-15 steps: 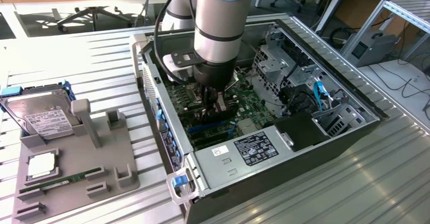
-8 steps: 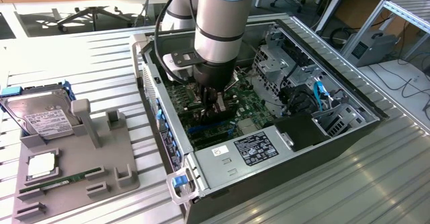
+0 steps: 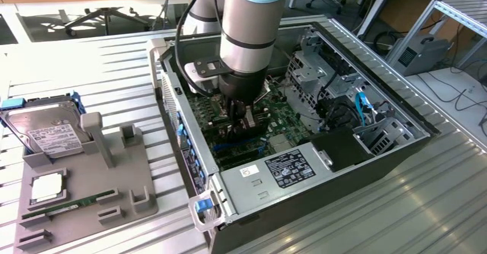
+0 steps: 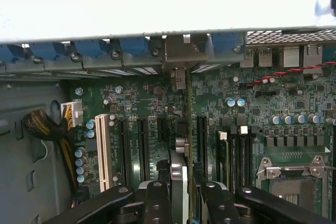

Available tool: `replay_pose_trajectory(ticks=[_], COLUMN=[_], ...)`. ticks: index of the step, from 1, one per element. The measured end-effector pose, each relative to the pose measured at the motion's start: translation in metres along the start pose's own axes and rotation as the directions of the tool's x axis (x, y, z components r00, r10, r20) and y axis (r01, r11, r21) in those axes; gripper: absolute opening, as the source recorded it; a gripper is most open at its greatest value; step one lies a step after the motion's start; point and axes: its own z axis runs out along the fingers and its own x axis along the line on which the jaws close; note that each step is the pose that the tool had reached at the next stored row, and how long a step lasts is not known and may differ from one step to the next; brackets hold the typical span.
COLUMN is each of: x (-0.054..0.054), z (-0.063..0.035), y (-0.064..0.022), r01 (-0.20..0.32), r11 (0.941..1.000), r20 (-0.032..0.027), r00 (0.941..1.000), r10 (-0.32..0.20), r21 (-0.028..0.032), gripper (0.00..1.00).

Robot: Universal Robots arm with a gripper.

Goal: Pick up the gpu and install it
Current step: 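Insert the gpu into the slot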

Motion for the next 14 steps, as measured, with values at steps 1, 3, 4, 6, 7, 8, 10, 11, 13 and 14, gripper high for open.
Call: replay_pose_trajectory(ticks=[1,3,4,6,7,8,10,11,13,14], x=[0.0000,0.0000,0.0000,0.0000,0.0000,0.0000,0.0000,0.0000,0.0000,-0.0001], z=[0.0000,0.0002,0.0002,0.0002,0.0002,0.0002,0.0002,0.0002,0.0001,-0.0001], y=[0.0000,0.0000,0.0000,0.0000,0.0000,0.0000,0.0000,0.0000,0.0000,-0.0001], r01=[0.000,0.000,0.000,0.000,0.000,0.000,0.000,0.000,0.000,0.000], r11=[1.0000,1.0000,1.0000,1.0000,1.0000,1.0000,1.0000,1.0000,1.0000,1.0000], r20=[-0.0001,0.0002,0.0002,0.0003,0.0003,0.0003,0.0003,0.0003,0.0008,0.0014], r00=[1.0000,1.0000,1.0000,1.0000,1.0000,1.0000,1.0000,1.0000,1.0000,1.0000], r10=[0.000,0.000,0.000,0.000,0.000,0.000,0.000,0.000,0.000,0.000], r21=[0.0000,0.0001,0.0001,0.0001,0.0001,0.0001,0.0002,0.0002,0.0003,0.0004], gripper=[0.27,0.27,0.27,0.27,0.27,0.27,0.27,0.27,0.27,0.27])
